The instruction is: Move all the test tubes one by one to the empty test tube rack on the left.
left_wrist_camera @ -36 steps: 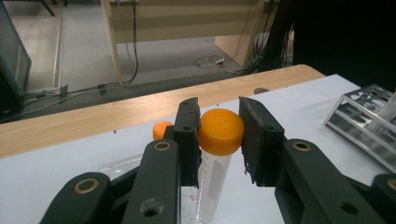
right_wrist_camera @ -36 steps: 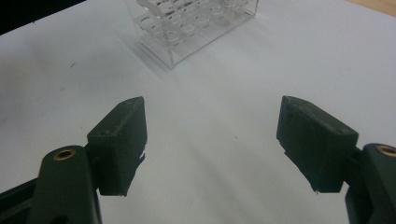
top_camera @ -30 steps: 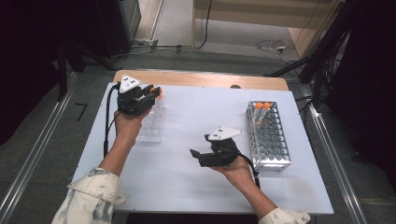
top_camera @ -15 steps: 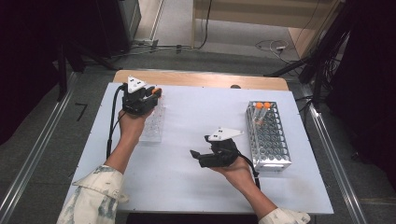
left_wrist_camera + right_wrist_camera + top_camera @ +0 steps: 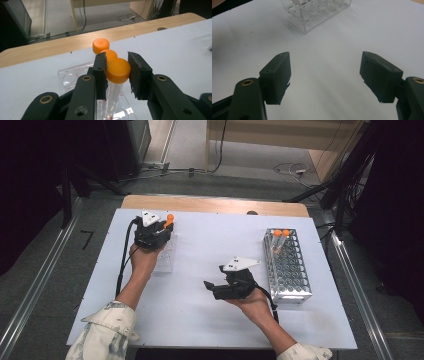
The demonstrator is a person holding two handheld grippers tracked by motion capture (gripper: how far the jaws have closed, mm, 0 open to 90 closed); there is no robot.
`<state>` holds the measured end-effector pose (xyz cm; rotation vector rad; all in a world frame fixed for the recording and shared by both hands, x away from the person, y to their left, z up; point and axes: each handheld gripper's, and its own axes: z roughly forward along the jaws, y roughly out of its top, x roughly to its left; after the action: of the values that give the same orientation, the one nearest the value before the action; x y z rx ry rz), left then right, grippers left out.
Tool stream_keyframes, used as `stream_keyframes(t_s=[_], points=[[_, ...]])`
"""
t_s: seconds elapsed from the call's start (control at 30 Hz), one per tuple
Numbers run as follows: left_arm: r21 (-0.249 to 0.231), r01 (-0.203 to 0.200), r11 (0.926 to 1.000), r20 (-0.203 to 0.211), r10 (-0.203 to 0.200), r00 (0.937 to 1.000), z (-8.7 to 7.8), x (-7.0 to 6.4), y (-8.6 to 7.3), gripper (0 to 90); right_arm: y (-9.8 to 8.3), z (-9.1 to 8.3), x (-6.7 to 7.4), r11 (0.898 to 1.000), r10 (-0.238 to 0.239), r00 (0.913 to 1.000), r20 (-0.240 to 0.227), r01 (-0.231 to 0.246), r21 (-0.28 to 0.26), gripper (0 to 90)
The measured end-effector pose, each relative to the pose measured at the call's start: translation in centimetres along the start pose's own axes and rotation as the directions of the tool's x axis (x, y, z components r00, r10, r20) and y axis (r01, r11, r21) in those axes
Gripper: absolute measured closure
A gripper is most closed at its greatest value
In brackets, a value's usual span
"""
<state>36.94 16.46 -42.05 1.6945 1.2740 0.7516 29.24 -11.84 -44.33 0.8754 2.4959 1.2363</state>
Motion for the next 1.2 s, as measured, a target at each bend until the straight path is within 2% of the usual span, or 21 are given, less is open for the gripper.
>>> stream_keyframes(t_s=[0.13,0.23,0.4,0.57,0.63,0.73,0.87,1.03,1.2], points=[[0.003,-0.003,1.0,0.0,0.003,1.0,0.0,-0.1,0.0,68.3,0.0,0.1,0.0,1.0,-0.003,1.0,0.0,0.003,0.002,23.5],[-0.003,0.009,1.0,0.004,-0.009,0.9999,-0.2,0.1,0.1,66.4,-0.1,0.1,0.0,1.0,-0.001,1.0,0.0,0.002,0.001,23.5],[-0.011,0.028,0.9996,0.008,-0.028,0.9996,-0.8,0.2,0.3,52.5,-0.1,0.1,0.0,1.0,-0.002,1.0,0.001,0.002,0.001,23.5],[-0.012,0.05,0.9987,0.036,-0.05,0.9981,-1.8,0.0,0.1,41.6,0.0,-0.1,-0.1,1.0,-0.001,1.0,0.006,0.001,-0.003,23.5],[-0.009,0.073,0.9973,0.057,-0.073,0.9957,-2.2,0.0,-0.1,36.6,-0.1,-0.2,-0.2,1.0,0.007,0.9999,0.008,-0.007,-0.005,23.5],[-0.029,0.105,0.994,0.093,-0.102,0.9904,-2.9,-0.2,-0.8,33.2,0.0,-0.3,-0.2,1.0,0.01,0.9999,0.013,-0.01,-0.009,23.5],[-0.034,0.125,0.9916,0.125,-0.12,0.9849,-3.9,-0.5,-1.7,30.6,0.0,-0.6,-0.3,1.0,0.009,0.9998,0.019,-0.009,-0.02,23.5],[-0.027,0.087,0.9959,0.144,-0.082,0.9862,-4.7,-1.3,-2.3,29.1,0.2,-1.1,-0.6,0.999,0.014,0.9995,0.027,-0.013,-0.036,23.5],[-0.026,0.067,0.9974,0.149,-0.062,0.9868,-5.2,-1.9,-2.6,28.5,0.4,-1.6,-1.0,0.999,0.018,0.999,0.04,-0.017,-0.046,23.5]])
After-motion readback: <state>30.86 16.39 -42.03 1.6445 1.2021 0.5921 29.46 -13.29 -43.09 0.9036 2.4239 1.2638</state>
